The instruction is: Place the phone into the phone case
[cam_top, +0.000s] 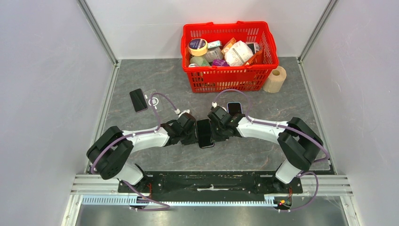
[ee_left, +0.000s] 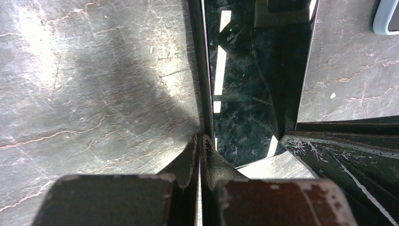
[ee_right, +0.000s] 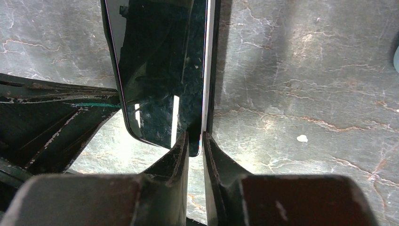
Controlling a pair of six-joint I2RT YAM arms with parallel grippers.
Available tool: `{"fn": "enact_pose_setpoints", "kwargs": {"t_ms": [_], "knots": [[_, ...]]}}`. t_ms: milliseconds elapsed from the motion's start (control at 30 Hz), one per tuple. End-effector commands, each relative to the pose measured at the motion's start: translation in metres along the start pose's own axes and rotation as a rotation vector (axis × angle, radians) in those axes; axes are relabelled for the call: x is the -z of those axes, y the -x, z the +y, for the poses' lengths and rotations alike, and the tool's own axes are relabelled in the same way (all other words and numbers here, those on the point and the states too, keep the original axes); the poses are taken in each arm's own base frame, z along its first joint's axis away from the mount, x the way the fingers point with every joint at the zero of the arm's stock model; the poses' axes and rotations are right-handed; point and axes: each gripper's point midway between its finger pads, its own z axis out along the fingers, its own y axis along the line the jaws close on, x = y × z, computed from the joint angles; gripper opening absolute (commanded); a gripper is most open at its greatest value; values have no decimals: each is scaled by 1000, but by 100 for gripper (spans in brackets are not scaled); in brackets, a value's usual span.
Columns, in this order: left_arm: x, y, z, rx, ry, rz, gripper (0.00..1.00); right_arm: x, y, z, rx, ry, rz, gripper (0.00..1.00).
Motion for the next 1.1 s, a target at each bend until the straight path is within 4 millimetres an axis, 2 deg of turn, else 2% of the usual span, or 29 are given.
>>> {"fn": "enact_pose_setpoints", "kwargs": {"t_ms": [0, 300, 633, 1067], "knots": [[-7, -2, -9, 17, -11, 5, 2, -8, -7, 25, 8, 67, 11, 19], [-8, -2, -11, 16, -15, 4, 2, -24, -27, 19, 23, 13, 53, 10], [-6, -1, -12, 12, -19, -1, 2, -38, -46, -10, 51, -150, 53, 0], [2, 10, -18, 3, -18, -28, 2, -55, -65, -39, 78, -313, 94, 0]]}}
